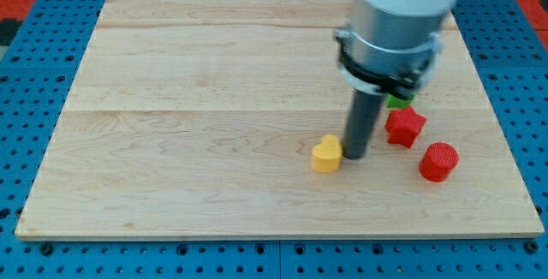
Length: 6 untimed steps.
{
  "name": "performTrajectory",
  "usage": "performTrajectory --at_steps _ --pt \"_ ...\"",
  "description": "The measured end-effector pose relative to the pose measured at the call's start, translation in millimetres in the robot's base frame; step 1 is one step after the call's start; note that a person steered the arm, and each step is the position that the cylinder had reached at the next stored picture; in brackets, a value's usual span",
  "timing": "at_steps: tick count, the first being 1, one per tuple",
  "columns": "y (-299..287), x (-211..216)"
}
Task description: Push the red circle to the bottom left side of the red star
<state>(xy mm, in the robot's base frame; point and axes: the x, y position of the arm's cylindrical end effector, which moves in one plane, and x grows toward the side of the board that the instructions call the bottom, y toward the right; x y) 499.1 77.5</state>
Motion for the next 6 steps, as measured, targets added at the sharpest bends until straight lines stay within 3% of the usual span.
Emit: performTrajectory --at_steps 1,2,3,4,5,6 --pt "-83.4 -9.7" --pt "35.2 -1.1" --pt "85.8 53.4" --pt "82.8 90.2" --pt "180.6 91.0" --pt "209.2 86.0"
